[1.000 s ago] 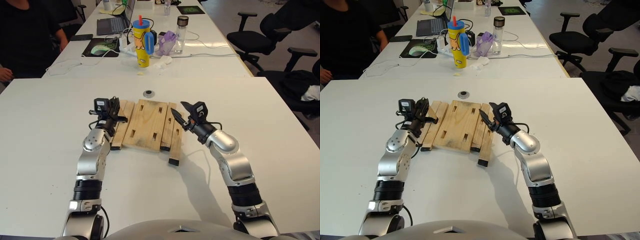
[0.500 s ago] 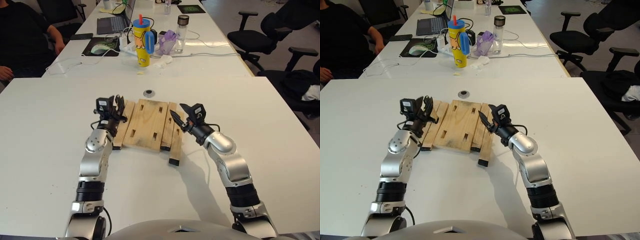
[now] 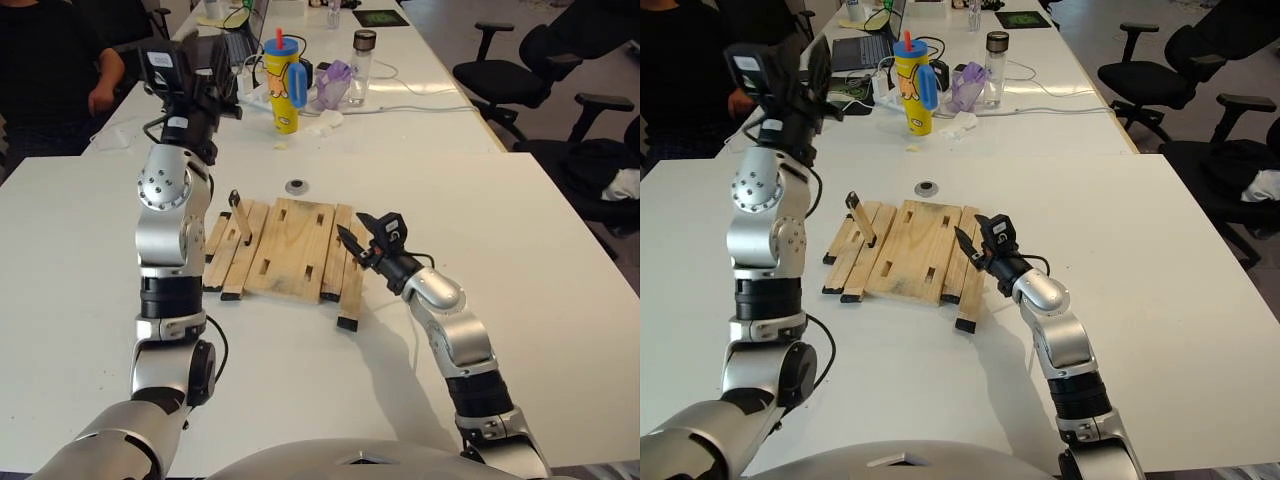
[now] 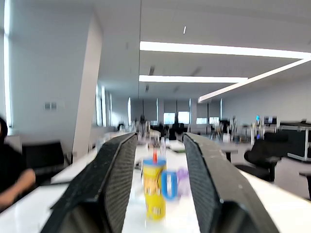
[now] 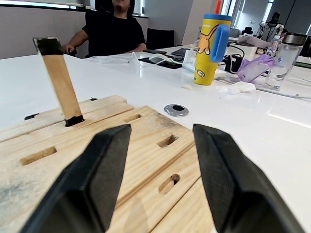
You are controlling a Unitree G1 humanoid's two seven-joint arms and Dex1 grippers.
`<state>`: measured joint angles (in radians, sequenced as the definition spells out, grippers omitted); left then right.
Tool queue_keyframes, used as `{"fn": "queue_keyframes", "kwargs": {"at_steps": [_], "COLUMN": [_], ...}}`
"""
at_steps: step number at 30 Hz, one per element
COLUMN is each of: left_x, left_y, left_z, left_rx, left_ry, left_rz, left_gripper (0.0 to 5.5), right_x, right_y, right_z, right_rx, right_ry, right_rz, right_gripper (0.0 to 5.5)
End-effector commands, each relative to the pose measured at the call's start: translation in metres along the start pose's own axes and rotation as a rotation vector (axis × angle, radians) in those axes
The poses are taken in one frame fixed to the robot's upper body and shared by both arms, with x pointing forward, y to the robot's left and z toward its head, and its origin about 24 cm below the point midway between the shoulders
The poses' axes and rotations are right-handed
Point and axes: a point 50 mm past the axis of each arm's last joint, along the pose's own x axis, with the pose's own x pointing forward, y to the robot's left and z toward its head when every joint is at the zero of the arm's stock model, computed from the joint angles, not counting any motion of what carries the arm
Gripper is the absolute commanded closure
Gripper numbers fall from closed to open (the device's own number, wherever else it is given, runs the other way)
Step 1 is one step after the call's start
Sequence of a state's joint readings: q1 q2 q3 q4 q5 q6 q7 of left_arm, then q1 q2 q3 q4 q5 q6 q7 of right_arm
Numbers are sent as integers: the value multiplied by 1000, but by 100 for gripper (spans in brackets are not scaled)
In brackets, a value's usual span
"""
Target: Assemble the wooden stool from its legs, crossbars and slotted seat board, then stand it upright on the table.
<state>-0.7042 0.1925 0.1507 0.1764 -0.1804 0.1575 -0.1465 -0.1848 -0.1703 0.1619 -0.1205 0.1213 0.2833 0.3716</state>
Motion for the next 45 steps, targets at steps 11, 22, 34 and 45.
{"fn": "queue_keyframes", "kwargs": {"at_steps": [11,22,34,45], "left_x": [-33,-88,-119,-113], "left_y": [-1,88,105,103], "left_z": [-88,-92,-140,-132], "left_rx": [-27,193,-37,-121], "left_ry": [301,485,761,708], "left_rz": [14,67,-91,-79], "left_gripper": [374,319,154,118], "right_x": [6,-7,-3,-4], "right_y": [0,-15,-17,-14], "right_z": [0,-1,2,1], "right_rx": [-25,8,20,17], "right_ry": [-5,-21,-40,-31], "right_rz": [-5,-134,-155,-146], "right_gripper": [314,314,314,314]}}
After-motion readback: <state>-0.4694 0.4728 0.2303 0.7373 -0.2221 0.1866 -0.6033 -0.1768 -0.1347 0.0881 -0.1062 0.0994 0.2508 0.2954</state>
